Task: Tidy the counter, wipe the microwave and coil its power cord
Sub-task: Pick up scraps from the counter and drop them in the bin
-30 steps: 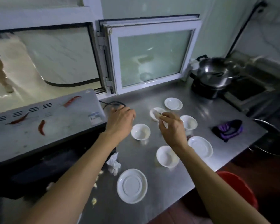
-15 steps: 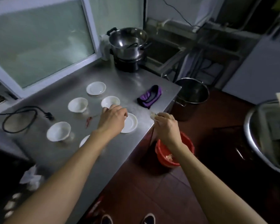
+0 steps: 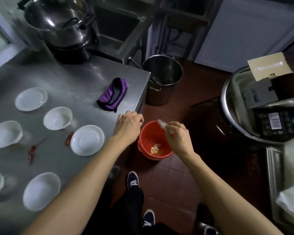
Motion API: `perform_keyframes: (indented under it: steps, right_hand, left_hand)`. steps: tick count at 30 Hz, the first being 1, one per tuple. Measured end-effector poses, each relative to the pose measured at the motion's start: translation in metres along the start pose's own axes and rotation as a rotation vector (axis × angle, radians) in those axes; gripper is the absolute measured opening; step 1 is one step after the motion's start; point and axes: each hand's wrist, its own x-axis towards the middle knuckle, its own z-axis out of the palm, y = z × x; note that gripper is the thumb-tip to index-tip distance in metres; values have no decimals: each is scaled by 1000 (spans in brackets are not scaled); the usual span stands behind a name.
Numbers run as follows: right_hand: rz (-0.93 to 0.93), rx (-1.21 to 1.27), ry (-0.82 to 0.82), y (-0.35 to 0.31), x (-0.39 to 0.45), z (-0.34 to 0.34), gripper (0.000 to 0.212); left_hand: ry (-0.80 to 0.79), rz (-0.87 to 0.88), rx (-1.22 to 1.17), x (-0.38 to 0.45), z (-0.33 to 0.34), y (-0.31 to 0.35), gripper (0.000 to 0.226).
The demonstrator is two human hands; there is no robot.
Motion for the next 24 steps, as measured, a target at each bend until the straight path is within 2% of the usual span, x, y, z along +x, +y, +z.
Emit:
perform_keyframes:
  steps: [11, 18, 24]
  right_hand:
    - [233, 28, -142, 65, 35, 63, 17]
    - [364, 69, -277, 137, 53, 118, 23]
    - [399, 95, -389, 205, 54, 181, 25]
  left_hand:
    - [-282, 29, -115, 78, 101, -7, 8]
    - [-426, -41, -123, 105, 192, -8, 9]
    - [-521, -128, -118, 121, 283, -13, 11]
